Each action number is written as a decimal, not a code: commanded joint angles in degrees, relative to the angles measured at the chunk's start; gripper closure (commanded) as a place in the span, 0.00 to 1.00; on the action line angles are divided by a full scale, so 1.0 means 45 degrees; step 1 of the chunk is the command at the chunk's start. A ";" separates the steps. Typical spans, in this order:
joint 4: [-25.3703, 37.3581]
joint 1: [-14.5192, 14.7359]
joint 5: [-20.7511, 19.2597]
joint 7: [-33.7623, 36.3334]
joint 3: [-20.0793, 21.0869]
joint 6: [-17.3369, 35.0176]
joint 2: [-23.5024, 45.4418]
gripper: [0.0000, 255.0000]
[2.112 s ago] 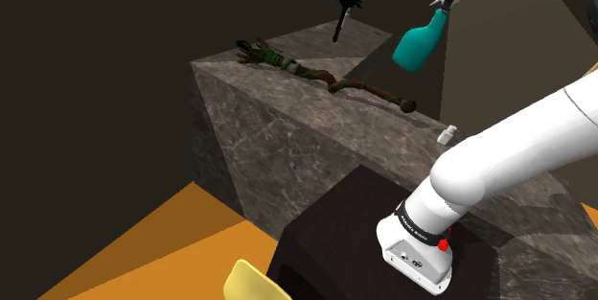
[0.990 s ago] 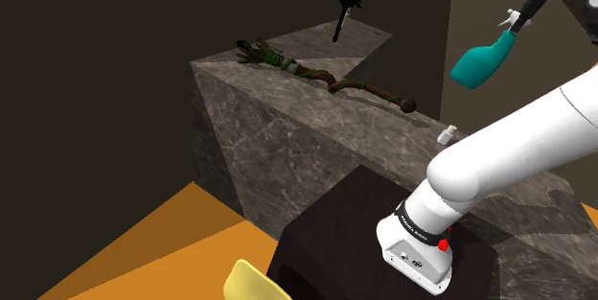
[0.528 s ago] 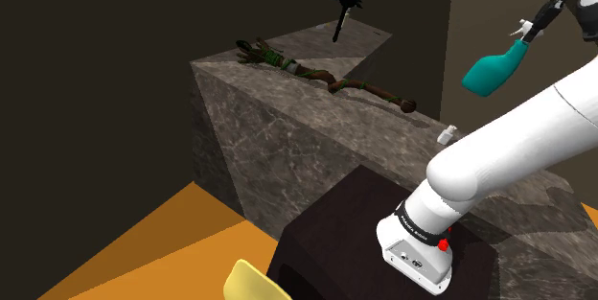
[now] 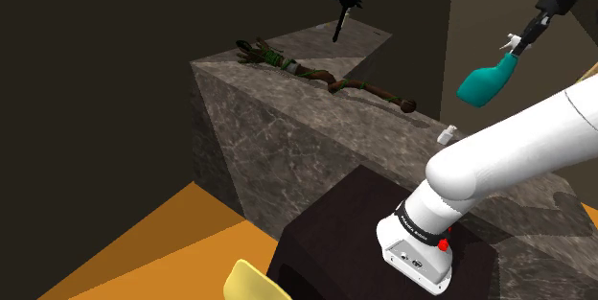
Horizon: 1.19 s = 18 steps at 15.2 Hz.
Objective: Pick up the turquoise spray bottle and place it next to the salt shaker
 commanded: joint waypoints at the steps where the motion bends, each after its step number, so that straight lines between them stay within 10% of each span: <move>1: -0.0506 -0.0072 -0.0121 0.0105 0.0065 0.0353 -0.0197 1.00; 18: -0.4087 -0.0524 -0.0838 0.0722 0.0073 0.3109 -0.1184 1.00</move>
